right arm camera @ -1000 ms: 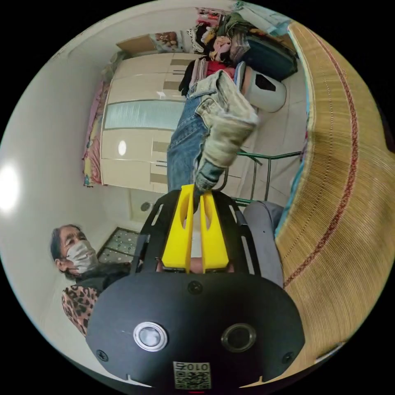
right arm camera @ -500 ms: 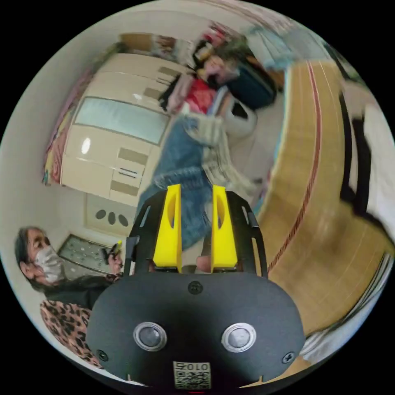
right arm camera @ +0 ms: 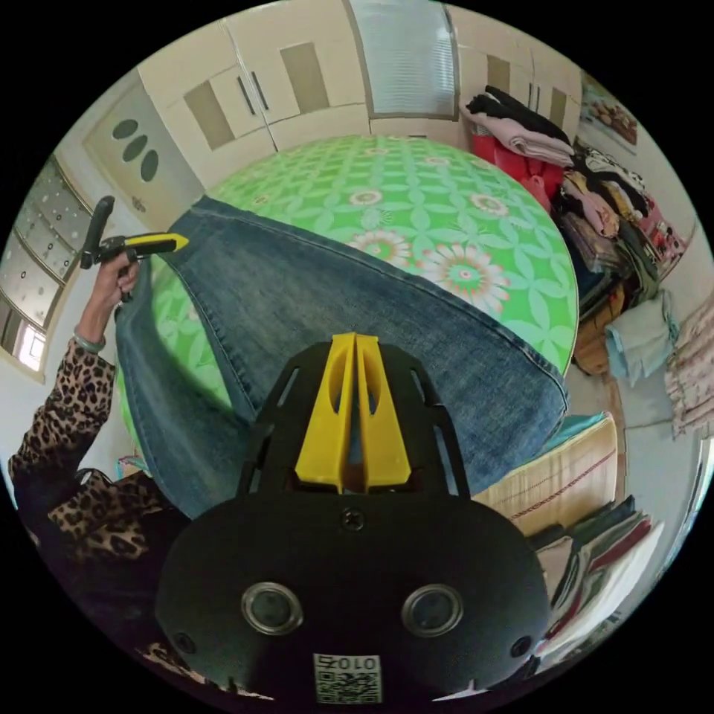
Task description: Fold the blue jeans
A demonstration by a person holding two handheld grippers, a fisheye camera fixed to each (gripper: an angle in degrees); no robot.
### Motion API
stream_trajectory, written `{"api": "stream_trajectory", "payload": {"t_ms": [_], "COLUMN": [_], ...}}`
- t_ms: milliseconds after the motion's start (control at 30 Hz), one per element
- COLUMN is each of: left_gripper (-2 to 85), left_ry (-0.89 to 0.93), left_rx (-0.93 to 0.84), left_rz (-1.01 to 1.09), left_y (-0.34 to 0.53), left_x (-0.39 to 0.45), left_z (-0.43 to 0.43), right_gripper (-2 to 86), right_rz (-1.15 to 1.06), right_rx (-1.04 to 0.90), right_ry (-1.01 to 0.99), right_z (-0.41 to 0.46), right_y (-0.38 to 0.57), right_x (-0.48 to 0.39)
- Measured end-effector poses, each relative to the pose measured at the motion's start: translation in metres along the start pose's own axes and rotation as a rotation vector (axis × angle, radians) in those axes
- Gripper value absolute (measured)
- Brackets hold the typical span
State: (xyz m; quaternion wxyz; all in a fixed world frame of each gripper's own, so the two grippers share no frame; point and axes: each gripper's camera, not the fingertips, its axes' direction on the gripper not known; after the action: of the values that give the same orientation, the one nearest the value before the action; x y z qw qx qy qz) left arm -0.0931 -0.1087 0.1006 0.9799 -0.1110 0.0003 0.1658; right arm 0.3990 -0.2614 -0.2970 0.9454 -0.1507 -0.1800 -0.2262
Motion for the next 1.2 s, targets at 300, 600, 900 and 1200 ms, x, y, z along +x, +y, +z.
{"api": "stream_trajectory", "payload": {"t_ms": [300,600,900,1200], "left_gripper": [-0.3,-0.4,-0.4,-0.2], "left_ry": [0.072,-0.005,-0.067,0.035], "left_rx": [0.031,0.046,0.046,0.154], "left_rz": [-0.049,-0.11,-0.338,-0.195], "left_y": [-0.056,-0.155,-0.14,-0.037], "left_x": [-0.041,-0.07,-0.129,-0.086], "left_z": [0.05,0.089,0.082,0.009], "right_gripper": [1.9,1.9,2.3,2.6], "right_rz": [-0.041,-0.02,-0.107,-0.114], "right_rx": [-0.116,-0.14,-0.086,0.001], "right_ry": [0.107,0.153,0.157,-0.118], "right_z": [0.024,0.044,0.063,-0.012], "right_y": [-0.131,-0.269,-0.356,-0.251], "right_x": [-0.033,-0.034,-0.072,-0.05]}}
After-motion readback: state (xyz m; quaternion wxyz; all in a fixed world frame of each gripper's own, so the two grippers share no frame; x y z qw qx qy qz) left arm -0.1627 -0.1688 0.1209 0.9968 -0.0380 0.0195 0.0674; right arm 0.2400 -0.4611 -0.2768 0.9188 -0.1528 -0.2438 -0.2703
